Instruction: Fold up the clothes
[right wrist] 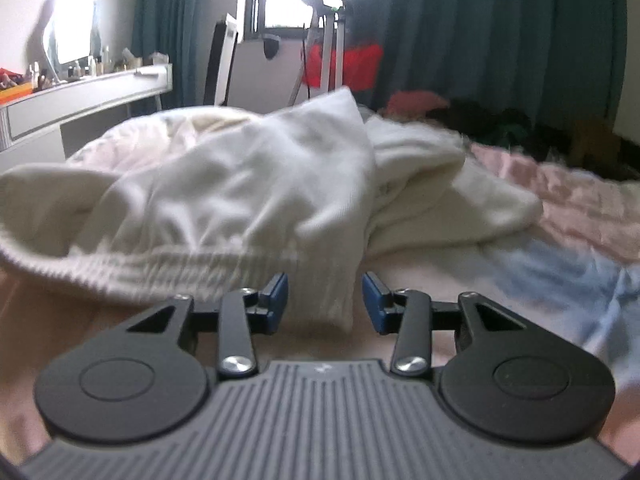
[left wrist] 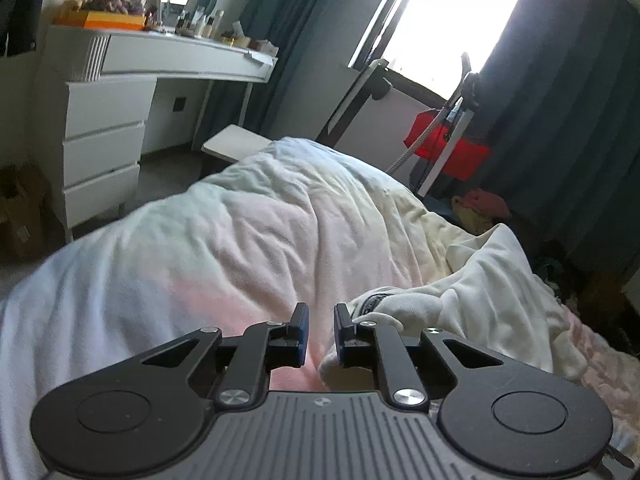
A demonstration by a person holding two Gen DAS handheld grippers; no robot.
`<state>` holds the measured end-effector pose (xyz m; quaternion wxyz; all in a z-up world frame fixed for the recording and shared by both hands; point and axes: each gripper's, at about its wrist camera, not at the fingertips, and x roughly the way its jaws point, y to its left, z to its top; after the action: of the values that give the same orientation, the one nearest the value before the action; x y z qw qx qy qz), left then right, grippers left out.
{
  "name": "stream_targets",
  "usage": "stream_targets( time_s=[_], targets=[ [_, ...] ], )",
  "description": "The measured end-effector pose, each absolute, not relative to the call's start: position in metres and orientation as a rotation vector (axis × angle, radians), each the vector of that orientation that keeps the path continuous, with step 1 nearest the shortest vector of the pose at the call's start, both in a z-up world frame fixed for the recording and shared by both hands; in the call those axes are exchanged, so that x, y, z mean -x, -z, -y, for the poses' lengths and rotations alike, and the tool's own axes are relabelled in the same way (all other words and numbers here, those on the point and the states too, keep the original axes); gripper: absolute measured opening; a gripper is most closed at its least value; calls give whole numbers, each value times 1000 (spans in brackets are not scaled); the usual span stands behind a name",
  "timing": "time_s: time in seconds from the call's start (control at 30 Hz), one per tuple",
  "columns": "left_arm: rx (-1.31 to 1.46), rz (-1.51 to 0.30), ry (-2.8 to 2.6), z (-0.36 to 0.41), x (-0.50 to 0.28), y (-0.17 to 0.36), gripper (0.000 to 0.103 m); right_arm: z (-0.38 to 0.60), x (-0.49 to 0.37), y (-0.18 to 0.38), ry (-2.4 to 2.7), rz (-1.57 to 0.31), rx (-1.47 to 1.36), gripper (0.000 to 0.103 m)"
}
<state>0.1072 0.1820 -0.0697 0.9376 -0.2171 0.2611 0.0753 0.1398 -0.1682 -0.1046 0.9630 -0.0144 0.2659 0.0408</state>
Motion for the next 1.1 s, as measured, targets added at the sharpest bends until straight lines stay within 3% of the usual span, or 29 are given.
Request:
stream_targets(
  time_s=[0.17, 0.3, 0.6, 0.83, 0.9, 1.0, 1.1],
  targets=[
    [424, -532, -151, -177, -103, 67, 16, 170, -134, 109, -103, -597, -13, 44],
    [407, -514, -148, -174, -98, 64, 24, 170, -152, 121, -53, -595, -2, 44],
    [454, -522, -117, -174, -97, 66, 26, 189, -138, 86, -156, -286, -158, 45],
    [449, -520, -89, -168, -98, 71, 29, 179, -170, 113, -111, -442, -120, 45],
    [473, -519, -68, -169, -101, 73, 33, 180, -175, 117, -120, -467, -136, 37],
    [496, -514, -58, -170, -104, 75, 35, 177, -167, 104, -109, -419, -86, 14],
    [510, -499, -51, -172, -103, 74, 36, 174, -143, 77, -127, -343, -40, 11]
  ],
)
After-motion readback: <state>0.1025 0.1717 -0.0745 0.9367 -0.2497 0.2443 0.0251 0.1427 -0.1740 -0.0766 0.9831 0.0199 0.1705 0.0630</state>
